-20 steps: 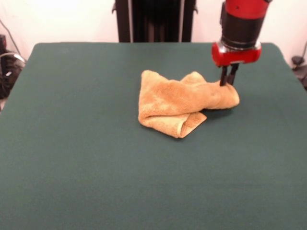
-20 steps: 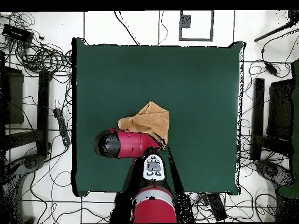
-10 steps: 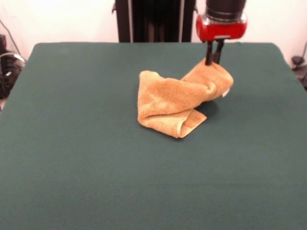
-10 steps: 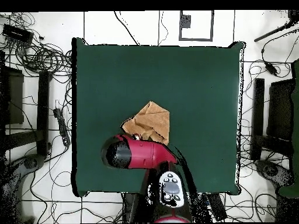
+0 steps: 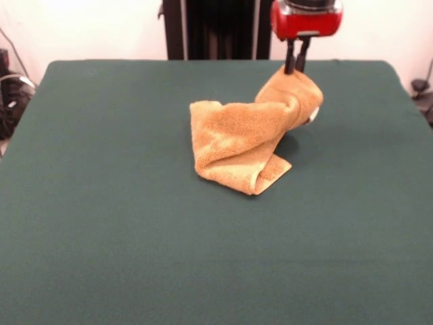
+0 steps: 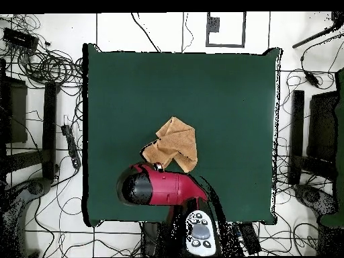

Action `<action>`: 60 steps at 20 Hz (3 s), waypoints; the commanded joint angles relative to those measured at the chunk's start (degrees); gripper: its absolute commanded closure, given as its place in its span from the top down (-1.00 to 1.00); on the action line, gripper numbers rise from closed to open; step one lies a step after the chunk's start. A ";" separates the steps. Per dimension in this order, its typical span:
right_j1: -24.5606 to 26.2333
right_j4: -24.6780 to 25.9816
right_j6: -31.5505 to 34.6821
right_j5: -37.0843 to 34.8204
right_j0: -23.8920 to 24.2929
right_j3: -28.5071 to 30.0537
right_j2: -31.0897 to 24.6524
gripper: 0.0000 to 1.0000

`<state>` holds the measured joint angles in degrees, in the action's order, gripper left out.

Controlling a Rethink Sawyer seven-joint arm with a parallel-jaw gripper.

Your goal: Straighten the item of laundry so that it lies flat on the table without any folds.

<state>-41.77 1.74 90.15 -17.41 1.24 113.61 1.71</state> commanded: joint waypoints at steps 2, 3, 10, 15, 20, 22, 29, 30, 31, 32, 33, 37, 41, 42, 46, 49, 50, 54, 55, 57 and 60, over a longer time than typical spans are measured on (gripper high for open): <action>-2.42 1.07 6.69 -5.31 -0.51 2.80 -2.02 -1.00; -3.15 1.10 6.40 -5.86 -0.37 2.89 -1.98 -1.00; -6.35 -0.10 6.10 -10.15 0.30 2.23 -2.30 -1.00; -8.31 -0.28 6.40 -15.19 -0.51 0.25 -1.56 -1.00; -9.46 -0.51 6.97 -20.28 -0.83 -2.28 -1.47 -1.00; -9.77 -0.62 7.16 -21.53 -0.67 -2.86 -1.62 -1.00; -9.94 -0.31 7.25 -22.55 -0.27 -2.66 -1.95 -1.00; -10.06 -0.25 7.22 -23.03 -0.30 -2.88 -1.96 -1.00; -10.28 -0.21 7.14 -23.52 -0.33 -3.03 -1.95 -1.00; -10.68 -0.23 7.09 -24.33 -0.40 -3.28 -1.94 -1.00; -10.92 -0.24 6.98 -24.91 -0.41 -3.46 -1.96 -1.00; -11.42 -0.37 6.85 -27.40 -0.42 -4.62 -2.08 -1.00; -11.51 -0.45 6.52 -27.90 0.03 -4.49 -2.37 -1.00; -11.69 -0.45 6.37 -28.19 0.15 -4.51 -2.45 -1.00; -11.86 -0.88 6.32 -29.16 0.45 -5.70 -2.93 -1.00; -12.51 -0.73 6.89 -29.64 0.04 -6.56 -2.62 -1.00; -13.05 -0.57 7.31 -30.60 -0.31 -7.29 -2.31 -1.00; -14.57 -0.58 8.44 -33.78 -1.07 -8.95 -1.71 -1.00; -14.76 -0.59 8.51 -34.35 -1.10 -9.18 -1.69 -1.00; -15.56 -0.64 8.64 -35.84 -1.19 -9.61 -1.57 -1.00; -16.84 -0.74 8.87 -37.45 -1.32 -9.76 -1.39 -1.00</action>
<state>-57.29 2.03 90.15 -46.30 1.32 105.53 1.87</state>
